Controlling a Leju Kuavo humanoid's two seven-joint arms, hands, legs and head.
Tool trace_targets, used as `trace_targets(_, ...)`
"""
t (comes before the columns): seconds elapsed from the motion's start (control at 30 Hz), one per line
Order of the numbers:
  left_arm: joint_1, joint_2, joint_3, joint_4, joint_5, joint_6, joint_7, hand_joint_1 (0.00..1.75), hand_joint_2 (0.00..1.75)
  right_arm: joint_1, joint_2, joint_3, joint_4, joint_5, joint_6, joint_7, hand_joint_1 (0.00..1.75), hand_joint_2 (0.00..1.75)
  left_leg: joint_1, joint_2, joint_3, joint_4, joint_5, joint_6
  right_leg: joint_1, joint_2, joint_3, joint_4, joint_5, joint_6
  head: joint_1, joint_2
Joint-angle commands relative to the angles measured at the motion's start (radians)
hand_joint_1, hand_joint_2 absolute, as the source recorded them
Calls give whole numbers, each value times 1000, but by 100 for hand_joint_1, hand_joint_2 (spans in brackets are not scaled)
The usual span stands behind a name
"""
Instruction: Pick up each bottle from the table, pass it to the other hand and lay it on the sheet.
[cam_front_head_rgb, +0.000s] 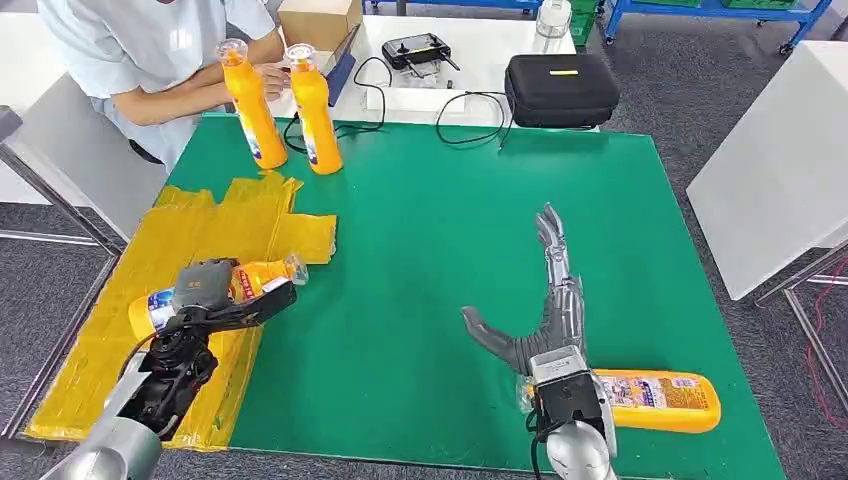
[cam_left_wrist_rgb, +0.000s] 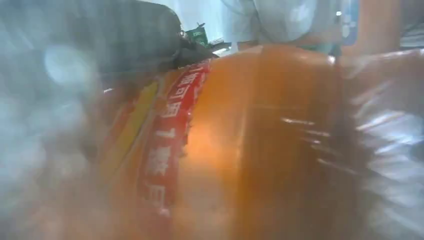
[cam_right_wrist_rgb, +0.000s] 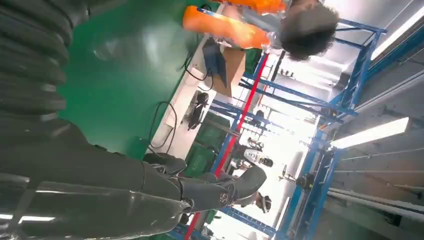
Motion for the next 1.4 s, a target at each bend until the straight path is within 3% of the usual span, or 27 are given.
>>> trace_targets(0.03,-34,-26,19,132,19,-49,-22,175,175,-41,3,-2,61,-2,13,8,0,175,1,0,3,0,-1,-1,1,4,3,-1,0,-1,0,0)
trace_targets(0.07,-39,-28,19,146,20,-58,-16,175,175,-43,3,-1,66,-2,15,10,0,175,1,0,4,0,-1,-1,1,6,4,-1,0,-2,0,0)
trace_targets(0.1,-41,-29,18,155,21,-62,-13,150,175,-46,3,-1,71,-2,16,11,0,175,1,0,4,-1,-1,-1,0,5,4,-1,0,-1,0,0)
trace_targets(0.13,-43,-30,19,163,25,-63,-14,45,175,-49,3,-1,77,-2,18,13,0,175,0,0,3,-1,-1,-1,0,5,3,-1,0,-1,0,0)
trace_targets(0.17,-43,-31,20,167,27,-61,-17,0,175,-50,3,1,80,-2,19,13,0,175,0,0,3,-1,-1,-1,0,4,3,-1,0,-1,0,0)
trace_targets(0.63,-39,-40,18,178,45,-70,-32,0,175,-54,-2,-1,86,-6,22,16,0,175,0,0,4,-1,1,0,0,4,5,-1,0,-1,0,0)
trace_targets(1.17,0,-60,10,53,131,-36,-92,0,175,-46,-3,-16,95,1,13,19,0,175,1,-1,5,0,1,-1,1,4,6,-1,0,-1,0,0)
trace_targets(1.3,41,-63,3,-74,218,-43,-148,0,175,-33,-6,-25,88,2,6,18,0,175,1,-1,4,0,1,0,0,3,6,-1,0,-1,0,0)
trace_targets(1.4,105,-63,-5,-254,419,-134,-264,0,175,-19,-15,-29,82,0,-3,13,0,175,1,-2,3,0,1,0,0,2,5,-1,0,-1,0,0)
